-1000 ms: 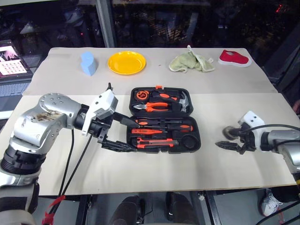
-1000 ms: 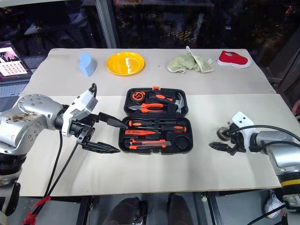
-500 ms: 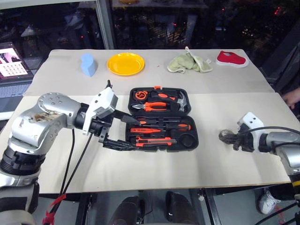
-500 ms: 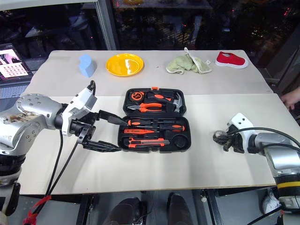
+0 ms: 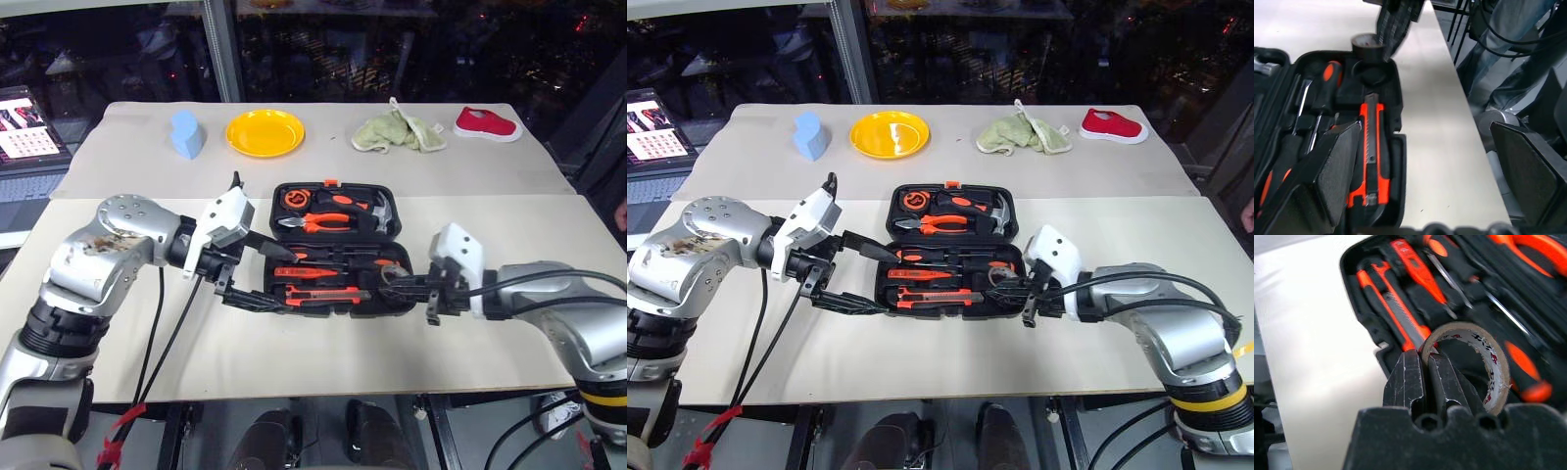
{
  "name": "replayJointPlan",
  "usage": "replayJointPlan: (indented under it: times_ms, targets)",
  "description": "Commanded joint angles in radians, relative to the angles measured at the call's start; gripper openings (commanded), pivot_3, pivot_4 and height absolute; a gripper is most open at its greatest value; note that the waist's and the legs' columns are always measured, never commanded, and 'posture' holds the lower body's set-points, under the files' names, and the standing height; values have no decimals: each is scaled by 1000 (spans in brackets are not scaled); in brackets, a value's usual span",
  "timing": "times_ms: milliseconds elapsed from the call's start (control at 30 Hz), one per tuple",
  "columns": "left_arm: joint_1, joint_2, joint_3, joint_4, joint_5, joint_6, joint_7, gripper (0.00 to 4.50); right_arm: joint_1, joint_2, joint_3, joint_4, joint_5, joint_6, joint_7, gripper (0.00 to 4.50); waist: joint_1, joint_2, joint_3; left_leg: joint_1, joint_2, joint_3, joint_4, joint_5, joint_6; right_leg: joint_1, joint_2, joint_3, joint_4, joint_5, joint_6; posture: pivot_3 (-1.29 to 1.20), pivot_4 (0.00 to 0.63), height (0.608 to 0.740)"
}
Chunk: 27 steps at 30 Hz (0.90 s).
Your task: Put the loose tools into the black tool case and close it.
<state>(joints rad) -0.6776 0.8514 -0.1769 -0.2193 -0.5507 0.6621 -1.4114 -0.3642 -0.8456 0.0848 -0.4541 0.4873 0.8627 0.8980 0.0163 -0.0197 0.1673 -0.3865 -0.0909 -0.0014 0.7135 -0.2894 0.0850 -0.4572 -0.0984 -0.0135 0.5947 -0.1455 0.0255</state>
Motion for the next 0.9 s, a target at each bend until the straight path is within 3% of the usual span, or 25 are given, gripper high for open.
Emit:
replayJointPlan:
  times_ms: [33, 200, 400, 433, 533, 767, 900]
  targets:
    - [-38, -8, 2, -1, 9, -25, -12, 4500, -14, -7, 30, -3, -28, -3, -10, 40, -1, 0, 0, 0, 0, 0, 0, 0, 0, 0, 0, 0, 0, 0, 0, 0, 150, 740]
    - [-40, -24, -5, 14, 25, -35, -9, 4500, 30, -52, 118, 23, -134, -60, -11, 40, -4, 0, 0, 0, 0, 0, -1, 0, -1, -1, 1, 0, 0, 0, -1, 0, 150, 740]
    - [-36, -34, -2, 15, 32, -37, -10, 4500, 34, -41, 114, 5, -131, -36, -15, 40, -2, 0, 0, 0, 0, 0, 0, 0, 0, -1, 1, 0, 0, 0, 0, 0, 150, 740]
    - [-35, -36, -3, 17, 37, -40, -9, 4500, 33, -40, 110, -2, -126, -30, -15, 794, -2, 0, 0, 0, 0, 0, 0, 0, 0, -1, 1, 0, 0, 0, 0, 0, 150, 740]
    - [-32, -39, -3, 17, 41, -42, -9, 4500, 35, -42, 90, -25, -104, -11, -15, 1644, -2, 0, 0, 0, 0, 0, 0, 0, 0, -1, 1, 0, 0, 0, 0, 0, 150, 740]
    - [0, -29, 11, 23, 64, -63, 23, 4500, 15, -44, -178, -136, 92, 161, -43, 4067, -3, 0, 0, -1, 1, 0, 0, 0, 0, -1, 1, 0, 0, 0, 0, 0, 150, 740]
    - [17, -27, 40, 114, 111, -53, 110, 4500, 65, -47, -332, -93, 123, 188, -81, 4067, -1, 0, 0, 0, 1, 0, 0, 0, 0, 0, 0, 0, 0, 0, 0, 0, 150, 740]
